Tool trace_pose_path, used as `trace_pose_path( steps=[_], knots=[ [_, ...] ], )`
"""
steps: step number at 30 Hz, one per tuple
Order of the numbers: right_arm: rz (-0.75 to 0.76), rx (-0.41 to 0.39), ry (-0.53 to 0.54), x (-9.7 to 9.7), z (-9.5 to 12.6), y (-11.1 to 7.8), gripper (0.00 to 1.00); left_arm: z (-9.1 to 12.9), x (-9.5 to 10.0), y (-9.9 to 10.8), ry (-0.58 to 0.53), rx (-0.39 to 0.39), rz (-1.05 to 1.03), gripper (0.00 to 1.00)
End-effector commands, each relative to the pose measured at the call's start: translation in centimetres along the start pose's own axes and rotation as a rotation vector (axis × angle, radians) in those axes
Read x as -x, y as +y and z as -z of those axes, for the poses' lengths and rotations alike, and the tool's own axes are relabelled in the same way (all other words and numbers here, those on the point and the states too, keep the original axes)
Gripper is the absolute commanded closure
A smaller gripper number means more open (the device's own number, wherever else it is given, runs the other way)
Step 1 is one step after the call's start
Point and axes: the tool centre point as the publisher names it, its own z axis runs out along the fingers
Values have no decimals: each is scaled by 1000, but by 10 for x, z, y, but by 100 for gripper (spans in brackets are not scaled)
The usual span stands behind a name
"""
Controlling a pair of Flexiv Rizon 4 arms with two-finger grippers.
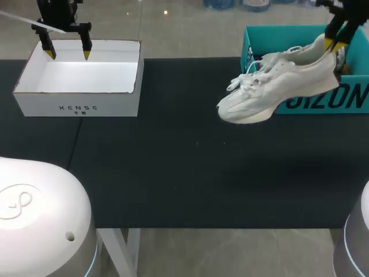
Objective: Take the shoe out of the shoebox, open the shoe tongue, remove and reinsert the insole, then place the shoe into the shoebox
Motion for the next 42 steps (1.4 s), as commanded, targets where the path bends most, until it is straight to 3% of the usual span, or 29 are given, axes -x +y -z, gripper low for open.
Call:
trace_pose_path(
  steps=[1,10,16,28,42],
  knots=[
    [-20,81,2,-15,-37,-57,100,0,0,0,0,0,0,0],
    [-37,11,44,-56,-102,-97,100,0,0,0,0,0,0,0],
    [-38,12,40,-76,-138,-96,100,0,0,0,0,0,0,0],
    [-148,26,34,-80,-186,-66,100,0,0,0,0,0,0,0],
    [-225,-34,148,-68,-224,-65,100,0,0,0,0,0,0,0]
  ],
)
